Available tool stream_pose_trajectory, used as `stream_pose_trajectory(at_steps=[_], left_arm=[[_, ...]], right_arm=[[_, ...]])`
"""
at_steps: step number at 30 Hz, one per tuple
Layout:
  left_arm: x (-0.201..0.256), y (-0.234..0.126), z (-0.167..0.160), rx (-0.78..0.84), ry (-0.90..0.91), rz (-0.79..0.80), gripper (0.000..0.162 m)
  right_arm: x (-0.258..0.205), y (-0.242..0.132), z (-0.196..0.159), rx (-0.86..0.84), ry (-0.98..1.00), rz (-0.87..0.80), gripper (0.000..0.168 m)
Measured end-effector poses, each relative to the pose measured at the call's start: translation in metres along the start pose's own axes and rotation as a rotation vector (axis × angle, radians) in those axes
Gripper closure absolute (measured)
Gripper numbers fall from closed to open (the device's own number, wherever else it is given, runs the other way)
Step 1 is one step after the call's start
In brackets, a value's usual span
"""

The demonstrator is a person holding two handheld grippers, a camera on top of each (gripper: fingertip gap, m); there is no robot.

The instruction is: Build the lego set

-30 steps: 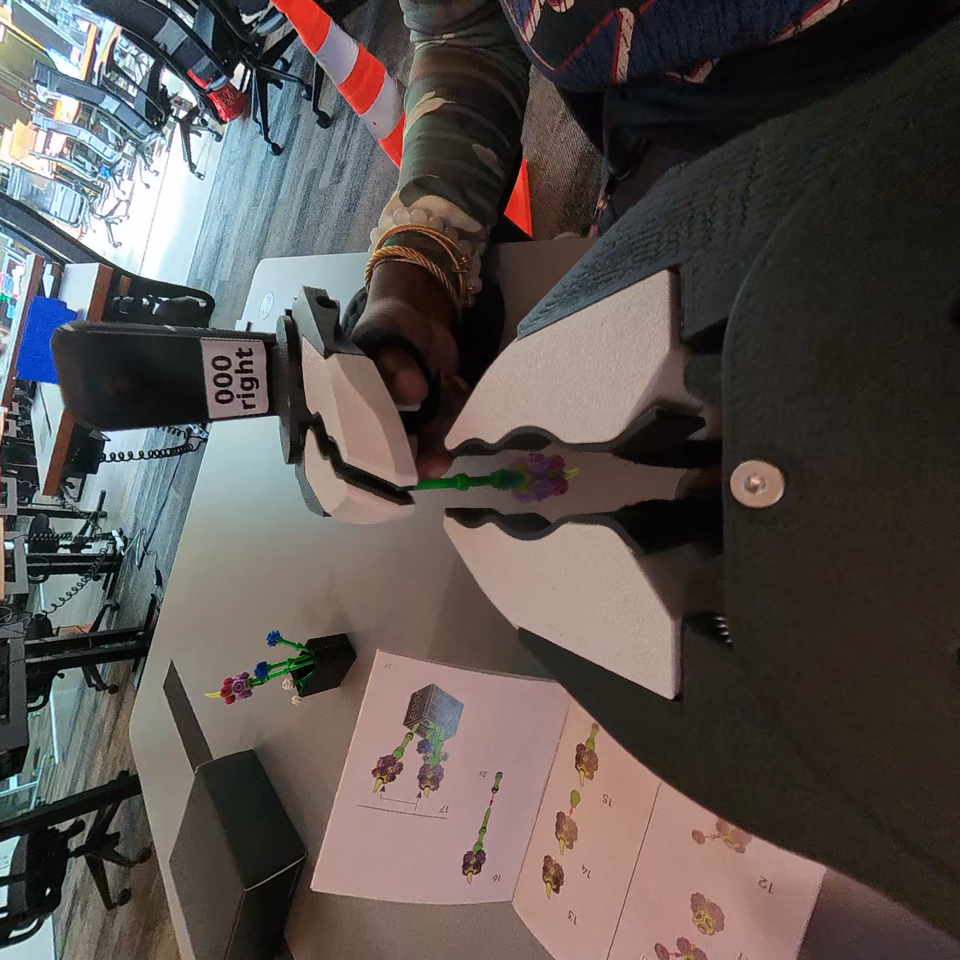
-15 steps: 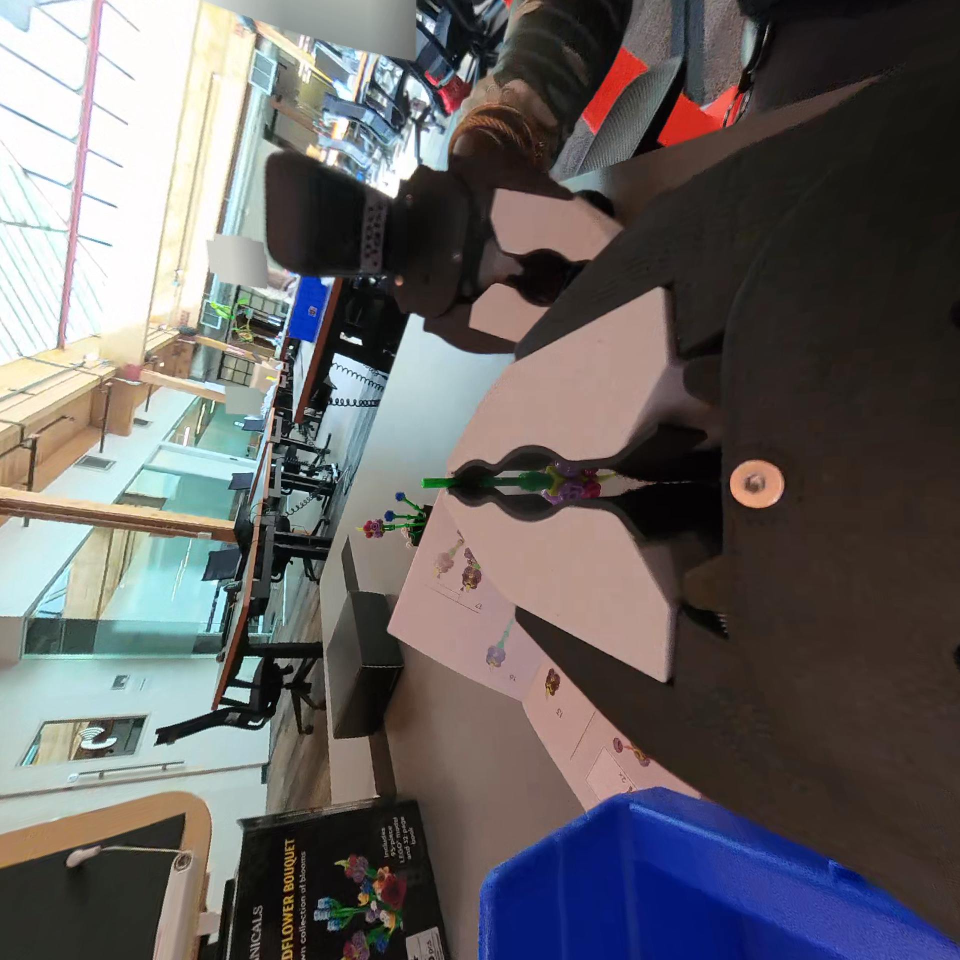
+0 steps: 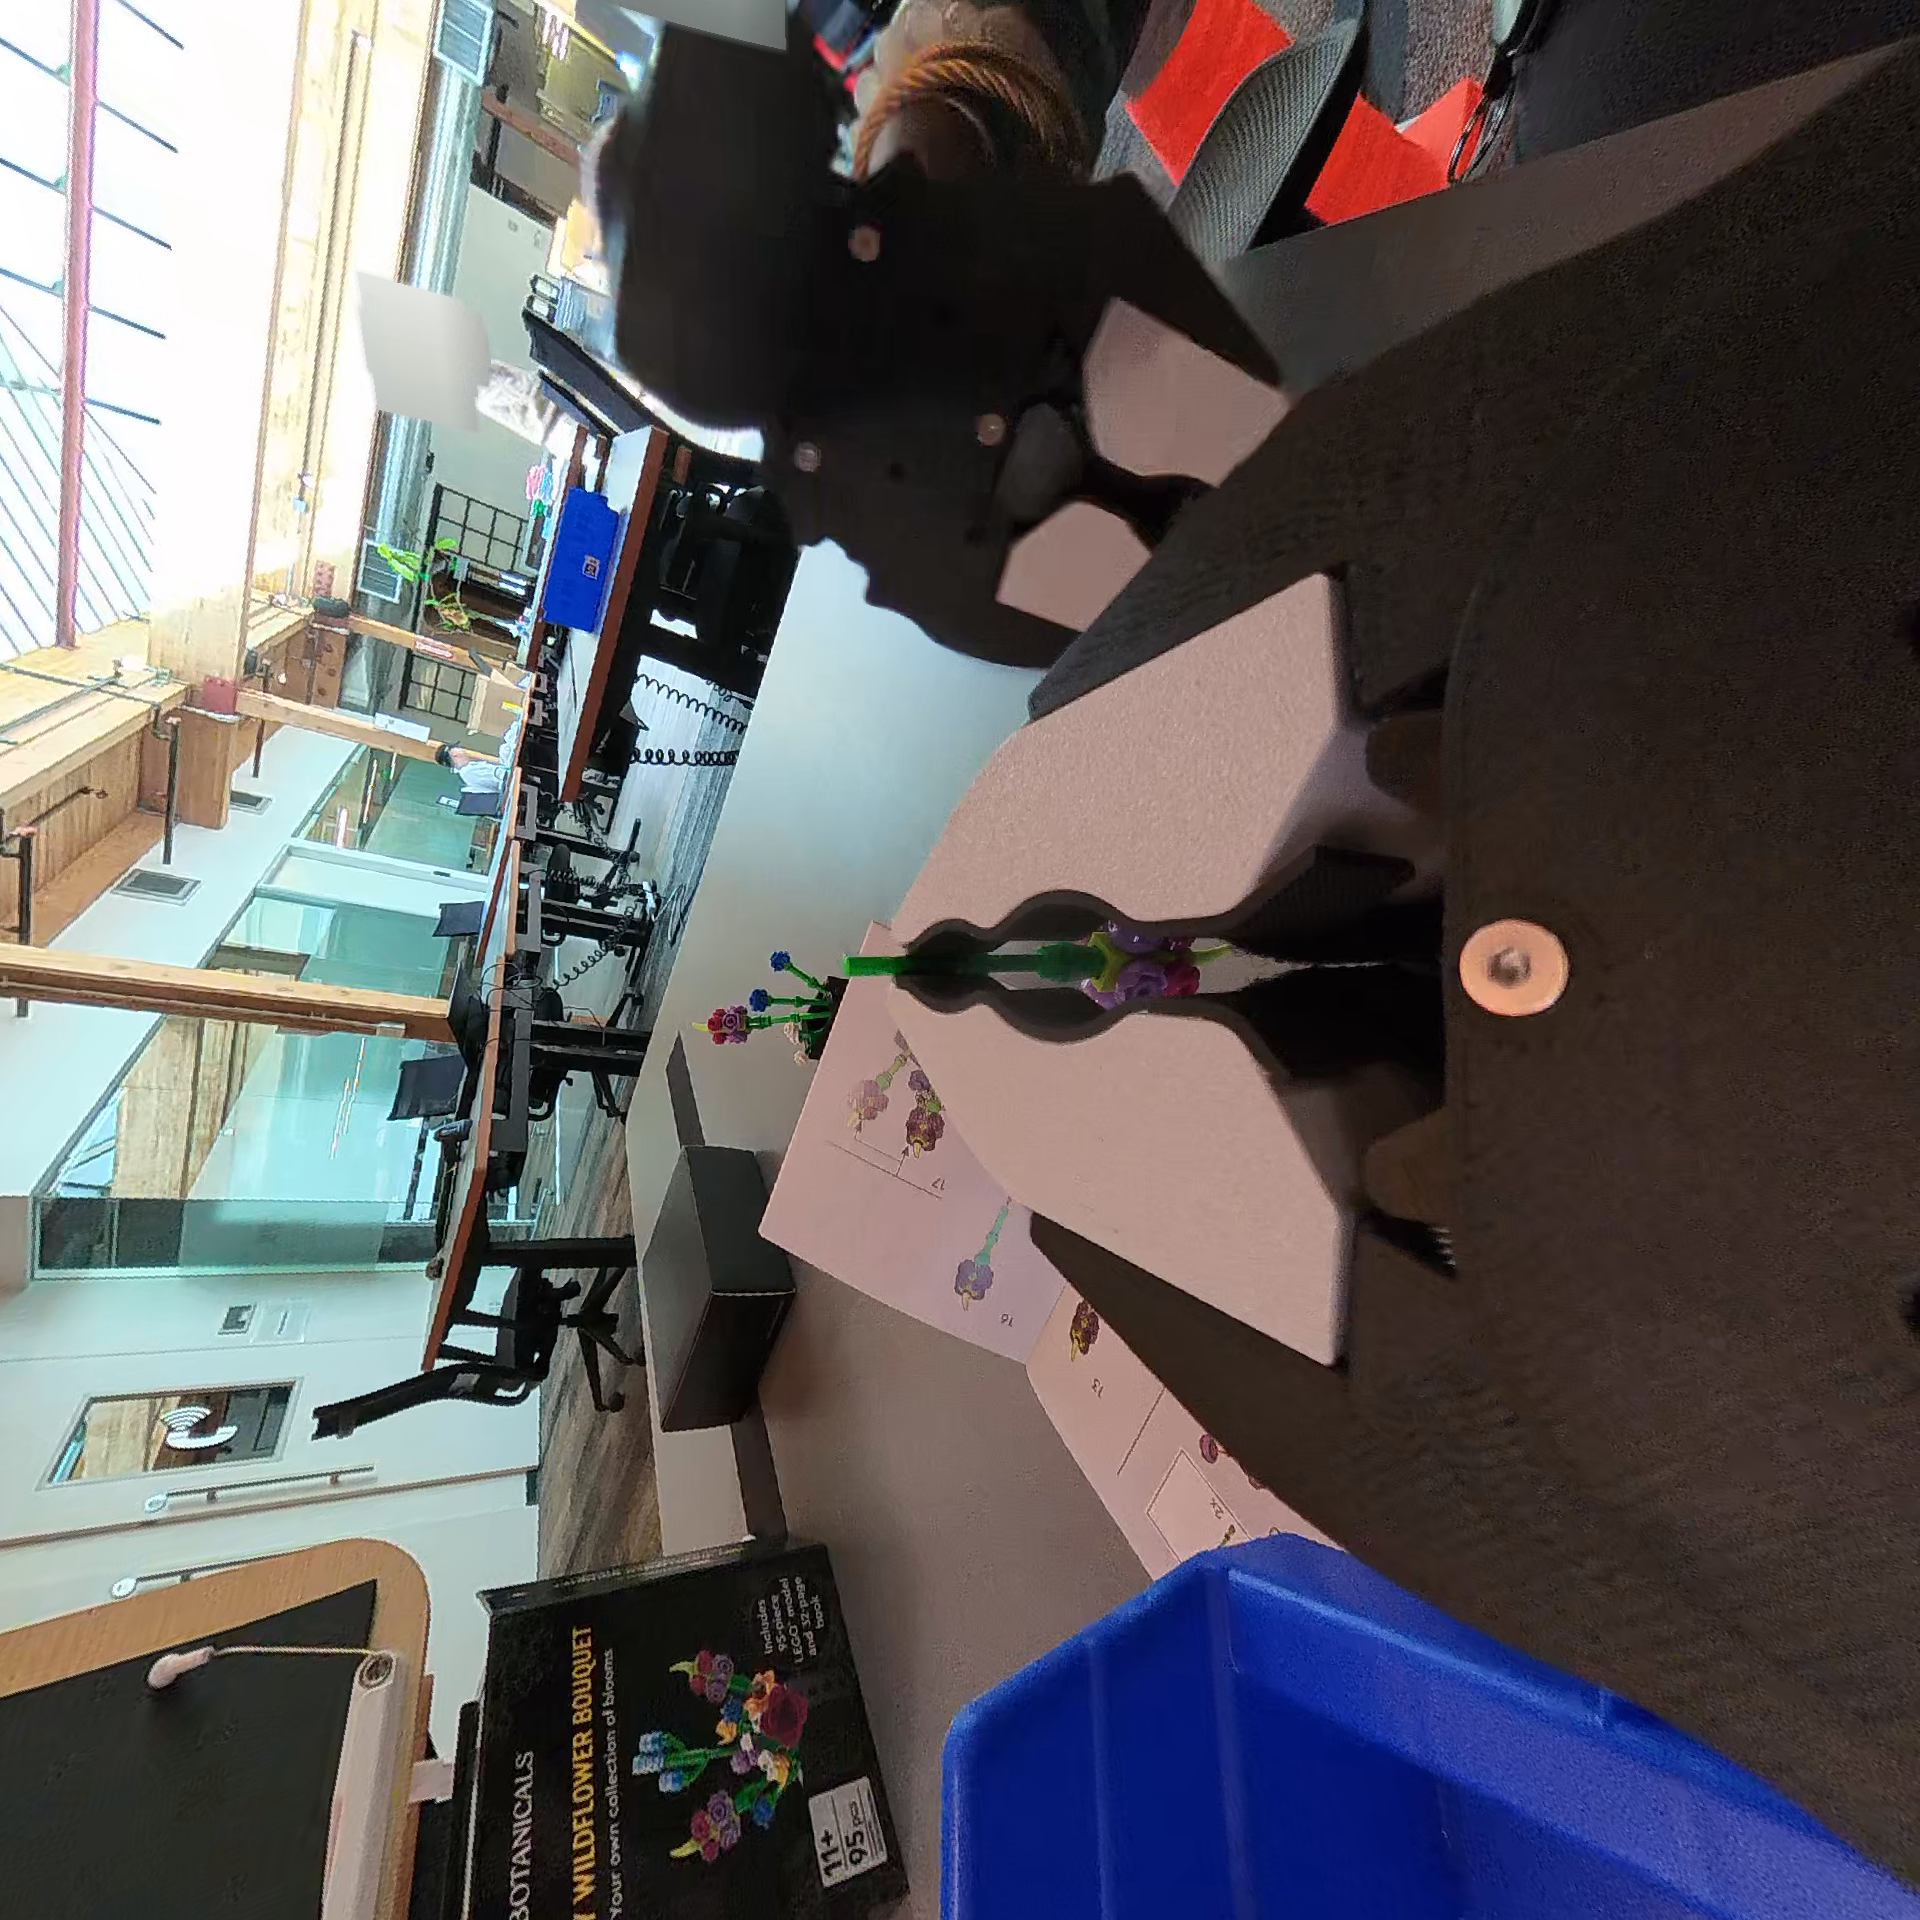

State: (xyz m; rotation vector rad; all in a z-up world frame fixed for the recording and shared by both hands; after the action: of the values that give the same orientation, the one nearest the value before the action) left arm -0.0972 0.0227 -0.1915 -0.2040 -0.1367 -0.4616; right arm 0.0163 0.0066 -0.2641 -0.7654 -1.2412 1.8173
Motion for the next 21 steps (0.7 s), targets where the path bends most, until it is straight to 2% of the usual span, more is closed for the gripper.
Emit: stream_pose_trajectory(at_steps=[2, 4, 8, 11, 16, 21], left_arm=[[-0.001, 0.0, -0.001, -0.005, -0.006, 0.005, 0.159], [-0.001, 0.001, -0.001, -0.01, -0.005, 0.005, 0.159], [0.002, 0.003, -0.002, -0.026, 0.026, 0.011, 0.159], [0.004, 0.005, -0.004, -0.041, 0.054, 0.022, 0.159], [0.007, 0.008, -0.005, -0.046, 0.083, 0.009, 0.16], [0.006, 0.008, -0.005, -0.036, 0.075, 0.004, 0.16]], right_arm=[[0.006, -0.021, -0.012, 0.05, 0.049, -0.015, 0.165], [0.013, -0.045, -0.035, 0.032, 0.095, -0.062, 0.165], [0.017, -0.078, -0.097, -0.129, 0.193, -0.122, 0.165], [0.01, -0.081, -0.129, -0.231, 0.237, -0.105, 0.165], [0.003, -0.061, -0.143, -0.321, 0.22, -0.09, 0.165], [0.003, -0.053, -0.142, -0.43, 0.191, -0.092, 0.165]])
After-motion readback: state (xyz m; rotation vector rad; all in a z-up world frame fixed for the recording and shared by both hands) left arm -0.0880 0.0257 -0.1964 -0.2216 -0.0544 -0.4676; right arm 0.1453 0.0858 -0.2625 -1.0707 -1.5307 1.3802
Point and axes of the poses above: each gripper's, where its closed fingertips meet, y out along the fingers, z out of its top, x = y × z across the jaws, the point moved 4 cm from there along -y, back along the fingers, and after that the axes turned 11 degrees about -x, right-handed, at the moved point
